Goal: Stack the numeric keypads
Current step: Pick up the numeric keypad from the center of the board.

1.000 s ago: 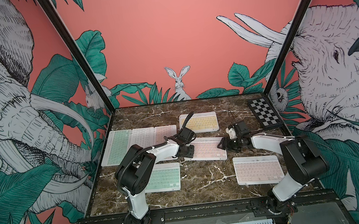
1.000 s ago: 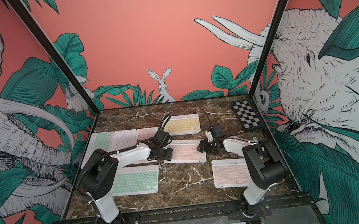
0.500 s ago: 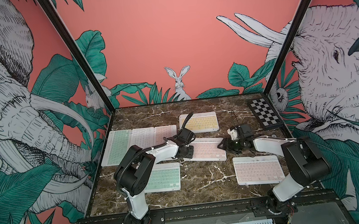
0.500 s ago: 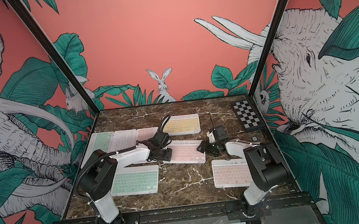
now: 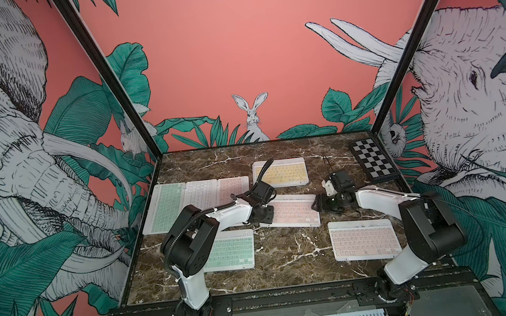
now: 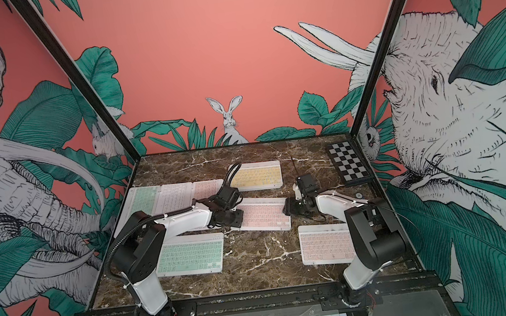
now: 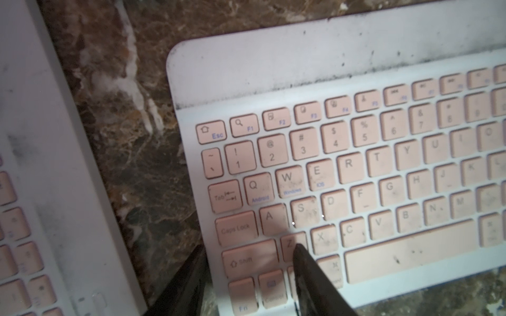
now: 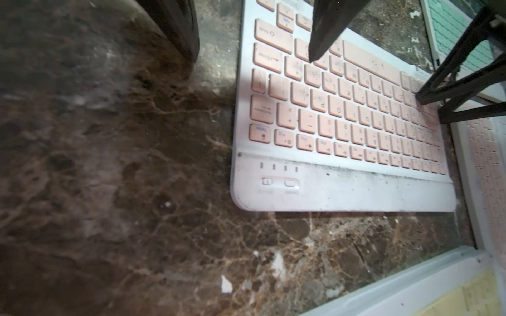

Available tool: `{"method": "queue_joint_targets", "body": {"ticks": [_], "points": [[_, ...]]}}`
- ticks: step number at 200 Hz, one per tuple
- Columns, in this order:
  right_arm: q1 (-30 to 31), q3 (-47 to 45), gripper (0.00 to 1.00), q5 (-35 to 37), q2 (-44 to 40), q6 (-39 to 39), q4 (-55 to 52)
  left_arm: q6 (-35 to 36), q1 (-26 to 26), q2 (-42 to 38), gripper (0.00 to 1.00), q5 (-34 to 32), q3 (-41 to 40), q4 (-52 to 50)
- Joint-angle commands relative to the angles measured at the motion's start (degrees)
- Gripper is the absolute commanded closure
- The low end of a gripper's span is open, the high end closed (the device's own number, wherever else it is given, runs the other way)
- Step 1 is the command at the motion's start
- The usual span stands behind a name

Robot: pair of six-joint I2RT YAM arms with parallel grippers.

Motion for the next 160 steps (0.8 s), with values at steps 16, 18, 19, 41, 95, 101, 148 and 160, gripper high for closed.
{"method": "queue_joint_targets", "body": {"ticks": [16,18,19,41,95,101,148,160], "points": [[1.2,-1.1,0.37,0.5,-0.3,-1.4,-0.3,-0.8,-0.5,-0.6,0.47,1.8,-1.2,-1.8],[1.3,-1.2,0.37,0.3,-0.2,-1.2,-0.1,-0.8,-0.5,-0.5,0.47,1.9,-1.1,-1.8],[1.4,-1.2,0.37,0.2,-0.2,-1.2,0.0,-0.8,-0.5,-0.5,0.47,1.9,-1.1,-1.8],[3.1,-2.3,0.37,-2.9,0.3,1.2,3.1,-0.9,-0.6,-0.2,0.47,2.5,-1.4,-0.9],[3.2,-5.3,0.37,-11.8,2.4,7.8,14.1,-0.3,-1.3,0.1,0.47,4.1,-2.1,0.3],[2.9,-5.4,0.37,-12.4,2.3,7.9,15.0,-0.2,-1.2,0.3,0.47,4.4,-2.3,0.7],[-0.6,-8.3,0.39,-22.9,2.5,11.3,26.1,0.0,-1.8,0.9,0.47,5.4,-3.5,1.5],[-1.0,-8.6,0.39,-25.0,2.8,12.0,28.2,0.2,-1.8,1.0,0.47,5.6,-3.6,1.5]]}}
